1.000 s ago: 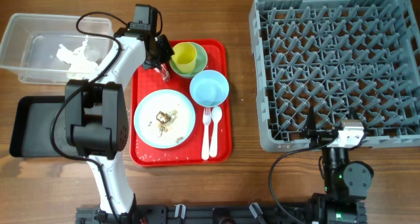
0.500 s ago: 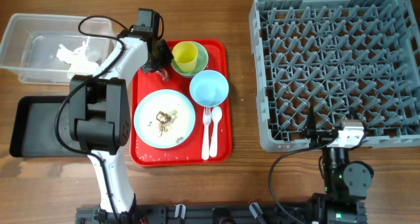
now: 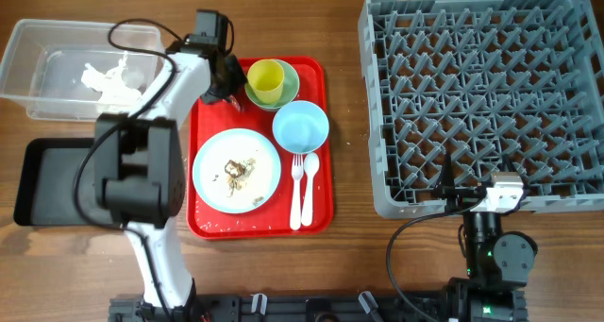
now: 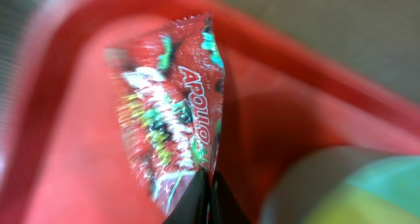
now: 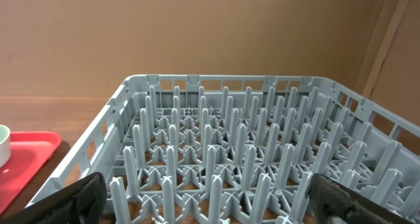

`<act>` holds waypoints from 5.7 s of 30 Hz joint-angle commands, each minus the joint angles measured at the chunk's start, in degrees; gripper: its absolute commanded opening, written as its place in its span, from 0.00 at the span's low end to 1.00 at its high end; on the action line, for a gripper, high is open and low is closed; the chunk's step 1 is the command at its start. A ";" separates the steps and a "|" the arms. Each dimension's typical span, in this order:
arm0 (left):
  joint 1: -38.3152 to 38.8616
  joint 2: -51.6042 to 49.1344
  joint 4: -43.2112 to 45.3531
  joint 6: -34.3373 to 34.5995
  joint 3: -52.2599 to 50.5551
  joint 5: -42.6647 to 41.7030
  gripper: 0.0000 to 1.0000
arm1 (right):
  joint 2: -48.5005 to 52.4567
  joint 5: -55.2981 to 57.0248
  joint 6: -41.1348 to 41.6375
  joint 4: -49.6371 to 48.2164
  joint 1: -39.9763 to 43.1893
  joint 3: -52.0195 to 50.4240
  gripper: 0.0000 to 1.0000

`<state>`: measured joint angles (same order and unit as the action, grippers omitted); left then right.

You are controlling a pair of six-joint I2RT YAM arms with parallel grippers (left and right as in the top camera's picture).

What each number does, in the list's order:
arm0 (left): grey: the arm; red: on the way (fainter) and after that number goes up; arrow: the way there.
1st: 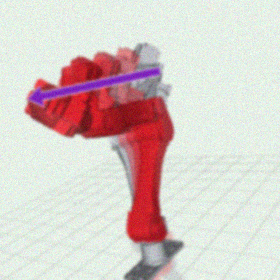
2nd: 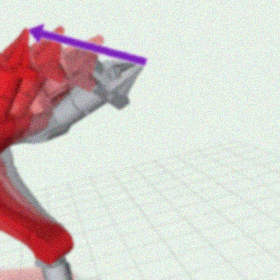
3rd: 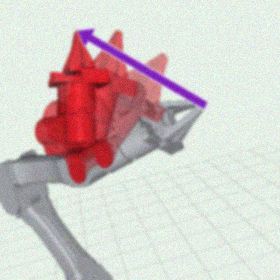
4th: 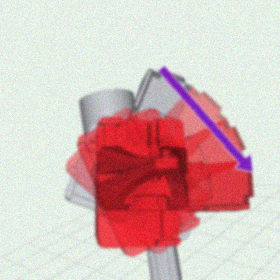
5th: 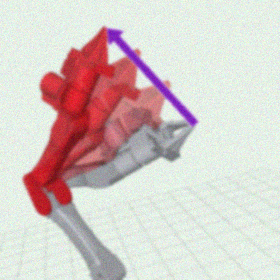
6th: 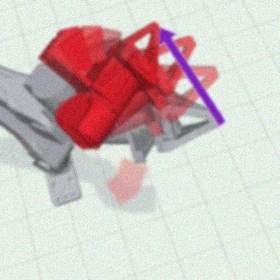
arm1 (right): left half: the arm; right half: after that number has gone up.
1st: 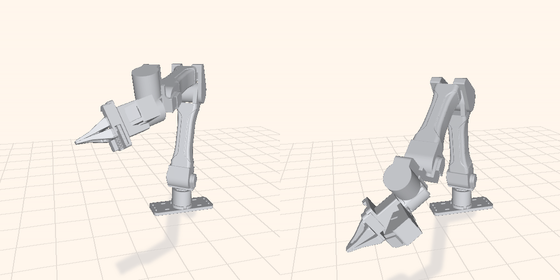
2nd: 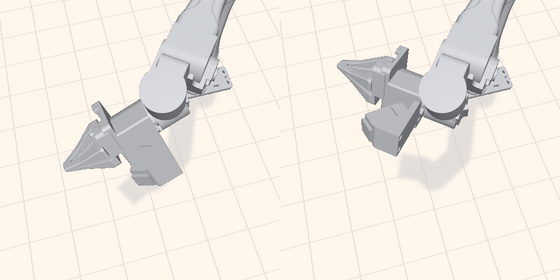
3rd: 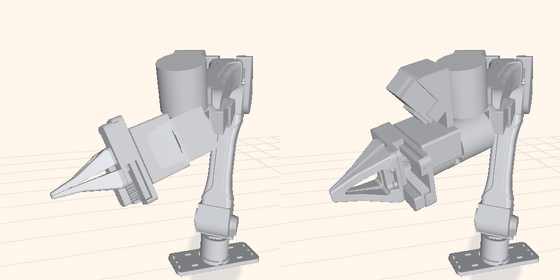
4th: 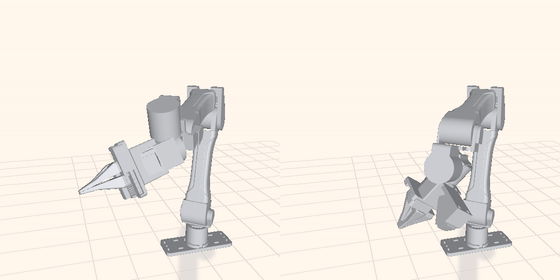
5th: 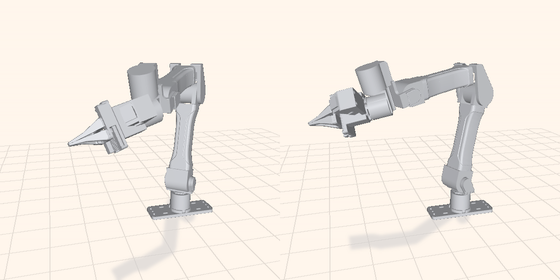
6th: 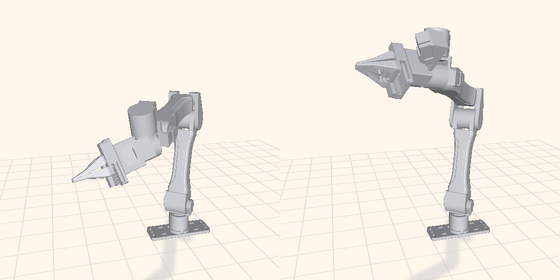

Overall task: Sort waste into correct bins and load items into the dishwasher rack
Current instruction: 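Carry the wrapper into the clear bin and release it, then grasp the rim of the light-blue plate with the left gripper, then lift the plate over the black tray and tip the food off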

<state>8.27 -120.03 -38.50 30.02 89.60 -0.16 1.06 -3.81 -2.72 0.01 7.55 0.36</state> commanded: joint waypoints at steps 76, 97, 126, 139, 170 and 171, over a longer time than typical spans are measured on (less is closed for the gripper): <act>29.00 19.06 -8.85 6.43 -27.47 9.01 0.38 | -0.26 0.50 -0.28 -0.11 0.24 -0.07 1.00; 29.92 13.42 -7.43 6.29 -26.40 12.92 0.12 | -0.26 0.50 -0.31 -0.11 0.24 -0.07 1.00; 29.92 13.62 -20.98 6.47 -15.98 20.17 0.04 | -0.26 0.50 -0.28 -0.11 0.24 -0.07 1.00; 29.86 13.62 -28.41 6.51 -10.75 28.46 0.04 | -0.26 0.50 -0.28 -0.13 0.24 -0.07 1.00; -16.74 22.45 -11.82 1.70 -9.97 15.45 0.04 | -0.26 0.50 -0.28 -0.11 0.24 -0.07 1.00; -18.14 22.45 -11.41 1.70 -9.97 13.73 0.04 | -0.26 0.50 -0.31 -0.11 0.24 -0.07 1.00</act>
<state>-5.26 -99.09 -51.16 32.84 78.56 20.45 1.06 -3.81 -2.72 -0.01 7.55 0.36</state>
